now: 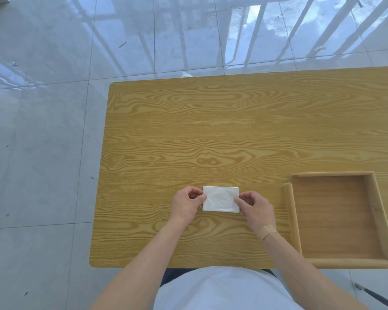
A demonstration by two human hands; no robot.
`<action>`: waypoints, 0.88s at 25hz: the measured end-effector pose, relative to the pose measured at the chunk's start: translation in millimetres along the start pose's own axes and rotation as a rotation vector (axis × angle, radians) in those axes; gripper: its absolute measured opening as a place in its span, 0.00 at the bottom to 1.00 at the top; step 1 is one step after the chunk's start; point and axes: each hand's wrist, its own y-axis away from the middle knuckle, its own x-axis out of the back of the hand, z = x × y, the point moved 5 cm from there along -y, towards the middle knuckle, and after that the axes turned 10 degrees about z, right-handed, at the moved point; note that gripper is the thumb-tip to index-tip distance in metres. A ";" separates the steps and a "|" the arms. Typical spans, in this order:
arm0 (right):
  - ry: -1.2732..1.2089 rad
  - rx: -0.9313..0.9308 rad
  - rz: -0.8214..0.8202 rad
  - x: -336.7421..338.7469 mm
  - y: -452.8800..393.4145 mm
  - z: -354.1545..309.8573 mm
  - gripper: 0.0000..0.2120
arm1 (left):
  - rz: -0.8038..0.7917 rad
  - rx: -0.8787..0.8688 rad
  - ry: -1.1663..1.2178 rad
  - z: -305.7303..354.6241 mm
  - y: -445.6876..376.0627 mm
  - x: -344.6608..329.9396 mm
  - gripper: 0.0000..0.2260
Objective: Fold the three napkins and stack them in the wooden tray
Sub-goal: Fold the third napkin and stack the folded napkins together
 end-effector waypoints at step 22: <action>0.100 0.005 0.068 -3.0 0.1 -5.6 0.07 | 0.102 -0.135 -0.308 7.5 5.0 1.9 0.06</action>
